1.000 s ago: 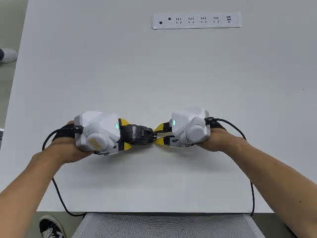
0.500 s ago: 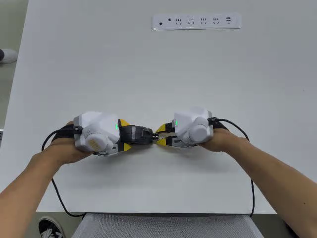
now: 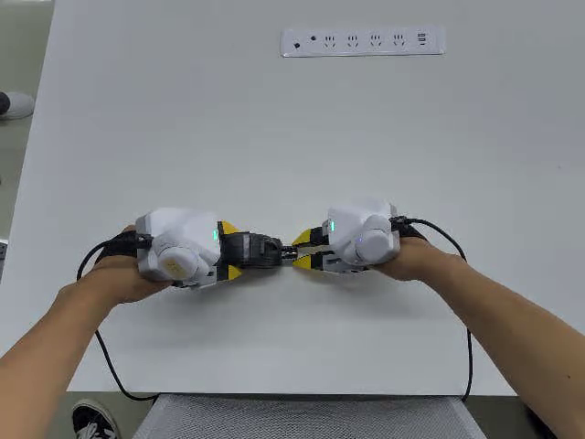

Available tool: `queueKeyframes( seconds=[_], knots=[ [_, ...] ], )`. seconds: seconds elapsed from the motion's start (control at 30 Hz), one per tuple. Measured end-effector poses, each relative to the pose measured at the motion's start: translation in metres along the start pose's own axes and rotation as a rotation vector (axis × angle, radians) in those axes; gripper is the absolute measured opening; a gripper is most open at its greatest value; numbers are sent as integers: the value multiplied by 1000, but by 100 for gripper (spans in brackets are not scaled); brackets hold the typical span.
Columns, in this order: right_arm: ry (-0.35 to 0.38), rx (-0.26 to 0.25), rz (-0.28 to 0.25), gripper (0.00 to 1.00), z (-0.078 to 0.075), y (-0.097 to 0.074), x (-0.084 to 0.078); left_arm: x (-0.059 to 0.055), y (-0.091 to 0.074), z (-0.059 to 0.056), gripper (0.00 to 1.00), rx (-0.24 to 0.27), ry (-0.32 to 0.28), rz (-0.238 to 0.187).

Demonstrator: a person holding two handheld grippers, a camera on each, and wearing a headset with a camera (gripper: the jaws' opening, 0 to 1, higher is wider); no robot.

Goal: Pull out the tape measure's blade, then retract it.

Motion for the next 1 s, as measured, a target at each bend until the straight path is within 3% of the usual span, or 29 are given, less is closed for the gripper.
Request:
queueKeyframes(
  seconds=[1.0],
  knots=[
    [-6,-2,10,9,5,-16,-9,-1,0,0,28,-1,-3,5]
  ],
)
Point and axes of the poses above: the centre of the closed fingertips' face, and the gripper's own axes: y roughly forward along the fingers, z roughly to its left, x roughly out of its top, the point moved 3 cm from there along -y, roughly backward along the fingers, and after that the axes turned 15 degrees about x, right-handed, at the moved point
